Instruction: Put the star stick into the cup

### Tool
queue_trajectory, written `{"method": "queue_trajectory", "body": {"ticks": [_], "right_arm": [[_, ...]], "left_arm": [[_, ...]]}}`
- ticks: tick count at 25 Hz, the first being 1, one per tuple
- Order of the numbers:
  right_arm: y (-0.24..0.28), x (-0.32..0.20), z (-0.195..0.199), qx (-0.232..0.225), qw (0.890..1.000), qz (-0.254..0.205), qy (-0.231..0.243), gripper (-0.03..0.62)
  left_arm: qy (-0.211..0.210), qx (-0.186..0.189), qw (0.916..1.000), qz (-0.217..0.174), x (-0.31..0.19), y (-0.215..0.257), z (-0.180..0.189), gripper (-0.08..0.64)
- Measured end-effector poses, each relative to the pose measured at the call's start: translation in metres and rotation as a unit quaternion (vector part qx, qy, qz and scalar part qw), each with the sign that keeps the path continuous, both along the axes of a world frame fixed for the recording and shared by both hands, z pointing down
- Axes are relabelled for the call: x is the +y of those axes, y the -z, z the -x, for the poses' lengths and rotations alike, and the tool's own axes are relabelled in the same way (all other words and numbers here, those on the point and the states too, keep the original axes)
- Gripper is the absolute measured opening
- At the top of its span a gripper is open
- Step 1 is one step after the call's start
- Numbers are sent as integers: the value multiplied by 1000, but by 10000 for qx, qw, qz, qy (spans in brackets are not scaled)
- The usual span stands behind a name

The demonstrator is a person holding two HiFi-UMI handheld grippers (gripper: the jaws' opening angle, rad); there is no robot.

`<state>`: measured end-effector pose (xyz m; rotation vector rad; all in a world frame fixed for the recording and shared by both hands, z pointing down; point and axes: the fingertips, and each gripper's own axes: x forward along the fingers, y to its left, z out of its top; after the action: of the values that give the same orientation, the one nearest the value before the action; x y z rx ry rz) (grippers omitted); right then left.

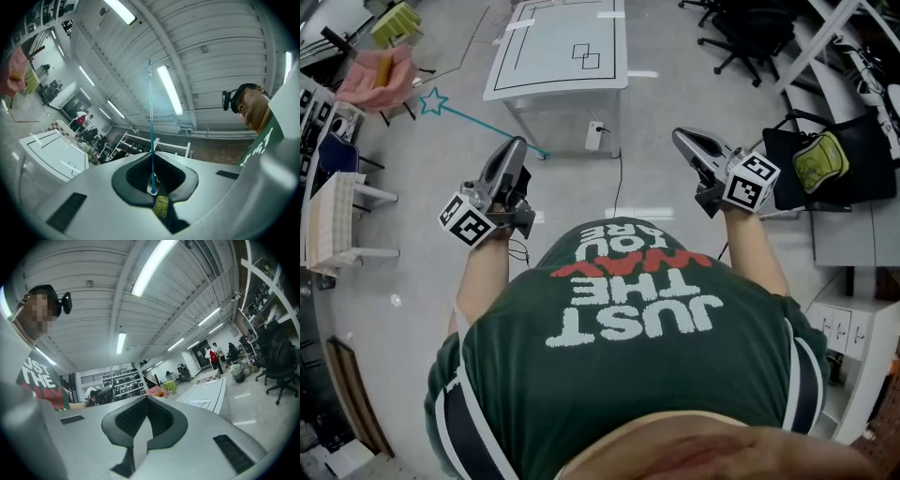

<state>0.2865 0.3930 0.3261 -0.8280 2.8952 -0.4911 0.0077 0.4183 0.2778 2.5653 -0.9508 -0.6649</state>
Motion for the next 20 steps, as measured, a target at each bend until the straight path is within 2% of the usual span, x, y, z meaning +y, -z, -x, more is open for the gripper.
{"method": "queue_trajectory", "body": {"ticks": [8,14,20], "right_arm": [[-6,-42,26,106,9999,94,-81,34],[-12,-126,78,275,9984,108,-478,34],[7,-226,163,278,9971,39,-711,34]], "left_arm": [[-170,121,9997,84,-53,-11,24,20],[-528,322,9981,12,-158,-27,82,20],[-935,227,9953,-97,-276,-15,151,20]]}}
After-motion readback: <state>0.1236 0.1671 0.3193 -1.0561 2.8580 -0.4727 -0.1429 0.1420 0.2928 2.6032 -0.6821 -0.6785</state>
